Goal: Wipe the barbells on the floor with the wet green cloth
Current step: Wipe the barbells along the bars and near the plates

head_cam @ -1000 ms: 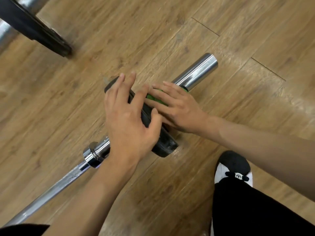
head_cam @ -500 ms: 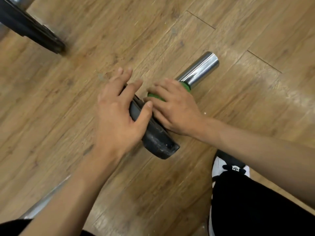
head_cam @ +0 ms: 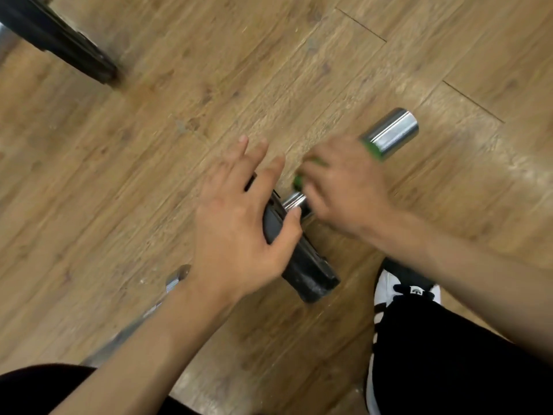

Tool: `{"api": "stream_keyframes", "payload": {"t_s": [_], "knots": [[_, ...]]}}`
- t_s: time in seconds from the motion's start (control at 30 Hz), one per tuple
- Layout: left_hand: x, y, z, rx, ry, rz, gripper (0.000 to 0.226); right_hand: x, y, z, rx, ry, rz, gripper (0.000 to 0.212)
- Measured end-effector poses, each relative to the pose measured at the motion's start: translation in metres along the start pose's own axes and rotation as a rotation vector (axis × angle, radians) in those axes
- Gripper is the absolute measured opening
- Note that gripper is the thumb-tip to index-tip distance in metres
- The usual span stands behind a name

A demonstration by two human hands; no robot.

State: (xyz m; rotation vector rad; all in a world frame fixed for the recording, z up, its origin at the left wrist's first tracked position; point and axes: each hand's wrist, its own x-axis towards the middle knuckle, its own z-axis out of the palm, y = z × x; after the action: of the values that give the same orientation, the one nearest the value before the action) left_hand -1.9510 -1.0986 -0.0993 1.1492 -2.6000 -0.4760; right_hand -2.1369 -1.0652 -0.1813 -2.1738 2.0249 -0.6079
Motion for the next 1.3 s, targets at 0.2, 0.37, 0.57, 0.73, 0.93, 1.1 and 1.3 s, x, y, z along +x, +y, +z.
{"api": "stream_keyframes", "payload": {"t_s": [0.2,0.37,0.57,0.73,0.93,1.1,1.3], "knots": [[-0.006,0.011,-0.002,0.015,-0.028,0.090,0.059,-0.011,0.062,-0.023,-0.026,0.014,-0.036,0.029],[0.004,0.012,-0.003,0.029,-0.162,0.178,0.057,-0.024,0.072,-0.032,-0.070,0.111,0.155,0.025],[-0.013,0.032,0.003,0.029,-0.153,0.234,0.057,-0.042,-0.015,-0.005,0.124,0.026,-0.080,0.035],[-0.011,0.017,0.003,-0.028,-0.174,0.236,0.057,-0.043,0.058,-0.021,0.019,0.110,-0.074,0.022],[-0.009,0.018,0.005,-0.066,-0.130,0.196,0.052,-0.035,0.066,-0.022,0.000,0.341,0.335,0.022],[-0.003,0.012,0.005,-0.093,-0.130,0.202,0.052,-0.048,0.008,-0.006,-0.006,0.218,0.078,0.028],[0.007,-0.005,0.002,-0.118,-0.179,0.197,0.055,-0.041,0.059,-0.006,-0.054,0.291,-0.033,0.032]]}}
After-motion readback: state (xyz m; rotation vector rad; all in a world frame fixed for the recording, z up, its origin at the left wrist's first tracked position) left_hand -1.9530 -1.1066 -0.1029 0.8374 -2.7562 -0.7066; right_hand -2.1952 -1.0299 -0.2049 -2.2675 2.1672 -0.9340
